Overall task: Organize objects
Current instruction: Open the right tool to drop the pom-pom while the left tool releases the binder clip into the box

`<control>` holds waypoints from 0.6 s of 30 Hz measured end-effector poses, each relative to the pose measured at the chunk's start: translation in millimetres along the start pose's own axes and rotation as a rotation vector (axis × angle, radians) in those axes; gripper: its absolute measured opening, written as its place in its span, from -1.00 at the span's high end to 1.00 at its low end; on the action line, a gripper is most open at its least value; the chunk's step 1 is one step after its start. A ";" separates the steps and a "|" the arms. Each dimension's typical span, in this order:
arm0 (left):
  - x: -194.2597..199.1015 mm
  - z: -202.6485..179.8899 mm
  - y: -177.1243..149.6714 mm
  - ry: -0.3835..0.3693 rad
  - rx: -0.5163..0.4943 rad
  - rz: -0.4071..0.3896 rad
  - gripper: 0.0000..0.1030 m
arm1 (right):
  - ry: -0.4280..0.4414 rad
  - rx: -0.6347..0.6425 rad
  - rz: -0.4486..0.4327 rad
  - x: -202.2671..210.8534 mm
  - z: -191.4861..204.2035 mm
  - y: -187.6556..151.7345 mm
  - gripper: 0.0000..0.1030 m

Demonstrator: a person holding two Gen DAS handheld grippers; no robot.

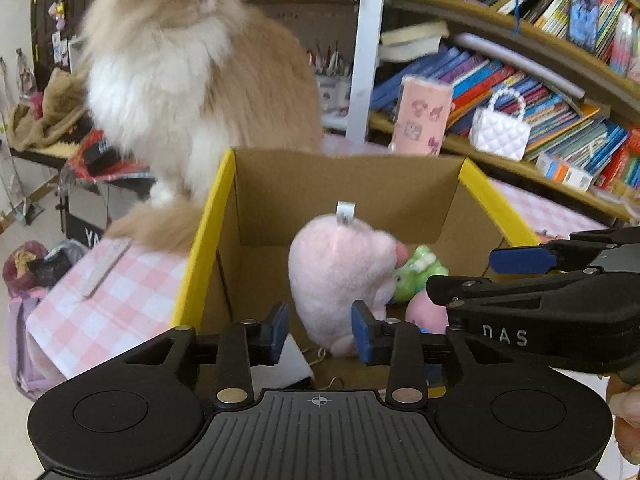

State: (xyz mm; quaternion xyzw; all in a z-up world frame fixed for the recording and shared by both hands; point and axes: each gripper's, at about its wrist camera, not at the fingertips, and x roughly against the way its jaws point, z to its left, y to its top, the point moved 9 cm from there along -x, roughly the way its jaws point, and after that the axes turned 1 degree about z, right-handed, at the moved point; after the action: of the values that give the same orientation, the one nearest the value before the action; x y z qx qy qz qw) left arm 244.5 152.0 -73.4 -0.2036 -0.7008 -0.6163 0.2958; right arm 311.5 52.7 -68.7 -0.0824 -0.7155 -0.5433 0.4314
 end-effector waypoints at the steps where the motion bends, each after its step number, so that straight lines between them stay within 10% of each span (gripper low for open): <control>1: 4.7 -0.1 2.6 0.002 -0.001 -0.015 0.14 | -0.004 -0.009 -0.015 4.9 -1.2 2.0 -0.08; 7: 43.5 4.4 16.0 -0.014 0.016 -0.128 -0.34 | -0.027 -0.091 -0.106 41.1 -6.2 9.1 -0.12; 18: 87.2 20.2 -12.2 0.001 0.032 -0.154 -0.61 | -0.117 -0.131 -0.150 92.7 6.9 -26.0 -0.23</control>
State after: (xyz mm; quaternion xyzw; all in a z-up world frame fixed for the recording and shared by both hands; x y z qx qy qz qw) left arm 168.5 163.0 -25.7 -0.1443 -0.7239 -0.6261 0.2511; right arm 235.7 15.8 -21.7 -0.0883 -0.7067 -0.6137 0.3409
